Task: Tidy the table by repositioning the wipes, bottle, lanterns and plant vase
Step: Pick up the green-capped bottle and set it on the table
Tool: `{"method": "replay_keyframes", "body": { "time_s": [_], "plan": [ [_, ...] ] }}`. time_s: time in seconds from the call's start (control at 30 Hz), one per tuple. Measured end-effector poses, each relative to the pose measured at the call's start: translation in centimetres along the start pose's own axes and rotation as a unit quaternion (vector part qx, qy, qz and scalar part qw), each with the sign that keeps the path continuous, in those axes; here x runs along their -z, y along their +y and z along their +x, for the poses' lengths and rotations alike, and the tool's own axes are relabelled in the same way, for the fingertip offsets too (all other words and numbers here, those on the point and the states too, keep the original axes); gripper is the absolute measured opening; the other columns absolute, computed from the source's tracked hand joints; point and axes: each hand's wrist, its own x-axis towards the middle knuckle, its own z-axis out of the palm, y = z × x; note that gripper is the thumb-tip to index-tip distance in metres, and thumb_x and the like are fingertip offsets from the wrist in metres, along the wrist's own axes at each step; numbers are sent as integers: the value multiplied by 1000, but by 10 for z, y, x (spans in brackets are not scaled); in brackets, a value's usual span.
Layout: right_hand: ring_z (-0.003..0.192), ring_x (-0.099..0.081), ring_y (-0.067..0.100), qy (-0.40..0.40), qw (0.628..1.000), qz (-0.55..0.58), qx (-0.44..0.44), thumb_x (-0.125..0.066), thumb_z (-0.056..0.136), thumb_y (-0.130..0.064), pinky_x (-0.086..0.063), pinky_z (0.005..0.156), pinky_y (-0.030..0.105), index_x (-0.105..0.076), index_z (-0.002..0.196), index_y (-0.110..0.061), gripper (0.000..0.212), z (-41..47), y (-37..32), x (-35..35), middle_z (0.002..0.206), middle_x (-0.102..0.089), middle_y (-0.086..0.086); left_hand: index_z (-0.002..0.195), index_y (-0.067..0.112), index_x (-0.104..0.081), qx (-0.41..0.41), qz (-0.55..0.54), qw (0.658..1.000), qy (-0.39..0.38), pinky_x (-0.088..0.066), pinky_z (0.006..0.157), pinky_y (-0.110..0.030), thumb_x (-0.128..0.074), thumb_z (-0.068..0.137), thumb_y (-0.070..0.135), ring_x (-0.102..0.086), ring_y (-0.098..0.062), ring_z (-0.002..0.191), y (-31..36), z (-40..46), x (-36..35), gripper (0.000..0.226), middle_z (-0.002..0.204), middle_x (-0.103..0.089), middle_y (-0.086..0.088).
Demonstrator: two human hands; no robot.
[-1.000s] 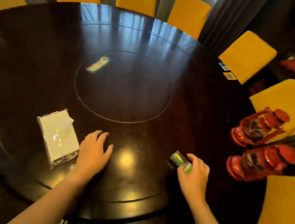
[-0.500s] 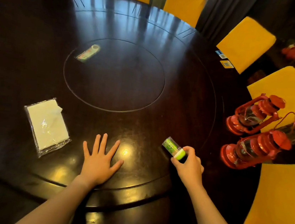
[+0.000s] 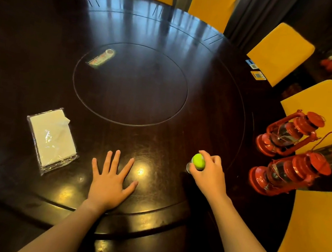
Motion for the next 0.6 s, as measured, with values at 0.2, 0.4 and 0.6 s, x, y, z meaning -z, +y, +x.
{"method": "replay_keyframes", "body": {
  "time_s": [0.2, 0.4, 0.6],
  "plan": [
    [95, -58, 21, 2, 1000, 10, -9, -63, 83, -44, -46, 77, 31, -47, 133, -29, 54, 2, 7, -7, 112, -50, -2, 152, 41, -13, -2, -10, 1000, 0, 4, 112, -67, -23, 87, 75, 1, -34, 149, 1, -1, 3, 74, 162, -12, -13],
    [103, -57, 19, 9, 999, 36, -23, -68, 81, -43, -49, 87, 37, -44, 140, -33, 64, 3, 8, -7, 115, -56, -1, 151, 43, -9, 1, -8, 1000, 0, 6, 113, -66, -22, 86, 76, 5, -32, 149, 2, -1, 4, 74, 163, -9, -11],
    [101, -56, 18, 5, 999, 35, -25, -63, 85, -45, -46, 84, 34, -36, 145, -36, 67, 1, 7, -8, 116, -53, -3, 151, 41, -13, 5, -21, 1000, -4, 5, 114, -66, -28, 86, 75, 3, -33, 149, 4, -1, 7, 75, 163, -10, -12]
  ]
}}
